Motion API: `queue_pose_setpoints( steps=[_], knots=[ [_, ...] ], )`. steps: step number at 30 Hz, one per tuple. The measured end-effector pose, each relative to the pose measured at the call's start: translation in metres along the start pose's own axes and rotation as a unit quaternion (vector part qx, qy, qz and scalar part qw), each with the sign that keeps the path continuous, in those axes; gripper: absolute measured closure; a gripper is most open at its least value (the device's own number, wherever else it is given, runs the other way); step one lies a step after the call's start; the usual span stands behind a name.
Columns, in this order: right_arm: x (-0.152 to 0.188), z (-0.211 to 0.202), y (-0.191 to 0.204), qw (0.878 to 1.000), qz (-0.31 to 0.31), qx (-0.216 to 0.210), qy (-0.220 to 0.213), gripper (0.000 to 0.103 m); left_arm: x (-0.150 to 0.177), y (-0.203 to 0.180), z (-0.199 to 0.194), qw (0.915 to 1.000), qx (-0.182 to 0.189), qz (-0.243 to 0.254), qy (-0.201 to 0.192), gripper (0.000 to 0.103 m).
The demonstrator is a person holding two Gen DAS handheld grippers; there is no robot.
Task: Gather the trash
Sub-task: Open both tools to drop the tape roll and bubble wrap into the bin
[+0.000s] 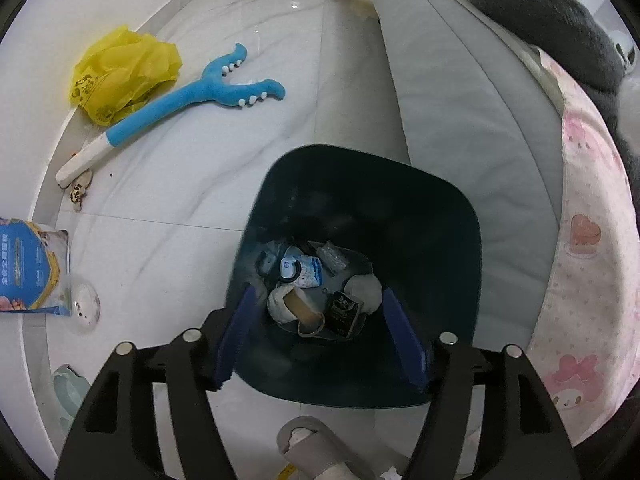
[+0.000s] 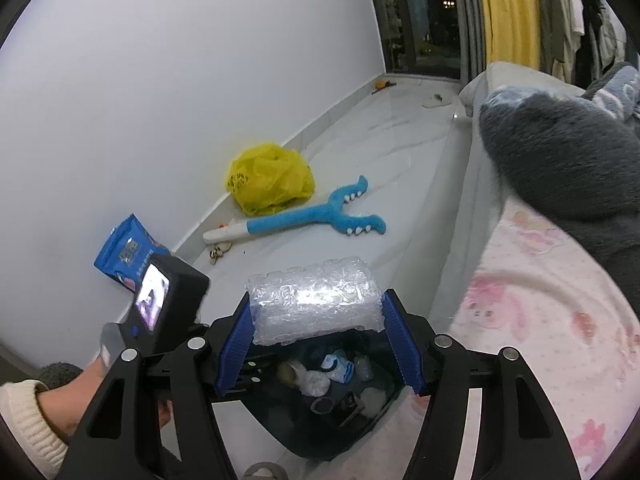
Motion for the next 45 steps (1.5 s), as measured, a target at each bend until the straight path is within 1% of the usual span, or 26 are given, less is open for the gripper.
queue_pose_setpoints(
  steps=[5,12,13,17,19,22,26,31,34,37,39,42,45],
  knots=[
    [-0.003,0.027,0.010,1.000,-0.003,0.003,0.027,0.039,-0.001,0.014,-0.015,0.9996,0.004,-0.009,-0.025,0.025],
    [0.004,0.063,0.018,0.997,-0.003,0.015,0.073,0.039,-0.001,0.032,-0.044,0.9972,0.002,-0.008,-0.074,0.017],
    [0.005,0.070,0.020,0.997,-0.002,0.015,0.081,0.039,-0.001,0.034,-0.048,0.9967,0.000,-0.008,-0.081,0.014],
    [0.010,0.091,0.027,0.994,-0.004,0.020,0.107,0.039,-0.001,0.040,-0.063,0.9943,-0.012,-0.006,-0.105,0.010],
    [0.015,0.102,0.029,0.992,-0.003,0.019,0.122,0.039,-0.001,0.039,-0.072,0.9922,-0.014,0.005,-0.124,0.007],
    [0.021,0.116,0.031,0.989,-0.005,0.027,0.143,0.039,0.002,0.033,-0.088,0.9871,-0.030,0.030,-0.155,0.006],
    [0.028,0.126,0.035,0.986,-0.014,0.035,0.160,0.039,0.005,0.034,-0.107,0.9811,-0.034,0.038,-0.187,0.005],
    [0.037,0.134,0.037,0.983,-0.023,0.048,0.176,0.038,0.004,0.033,-0.136,0.9724,-0.019,0.026,-0.231,0.004],
    [0.039,0.135,0.038,0.982,-0.024,0.052,0.180,0.036,0.007,0.022,-0.154,0.9658,-0.008,0.029,-0.258,0.004],
    [0.040,0.132,0.039,0.981,-0.026,0.056,0.181,0.030,0.011,0.008,-0.168,0.9594,-0.009,0.040,-0.279,0.003],
    [0.040,0.129,0.040,0.982,-0.025,0.057,0.179,0.023,0.015,0.001,-0.174,0.9563,-0.010,0.045,-0.289,0.003],
    [0.040,0.128,0.041,0.982,-0.030,0.060,0.179,0.018,0.024,-0.006,-0.181,0.9528,-0.013,0.050,-0.299,0.003],
    [0.039,0.120,0.041,0.982,-0.032,0.066,0.172,0.017,0.033,-0.012,-0.186,0.9500,-0.016,0.054,-0.307,0.003]
  ],
)
Point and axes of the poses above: each gripper's, at about its wrist camera, not at the fingertips, and z roughly the way its jaws point, y to its left, x to its underside, the point moved 4 cm from there along z, roughly the way its jaws point, and after that the axes turned 9 degrees about y, right-handed, at the moved point
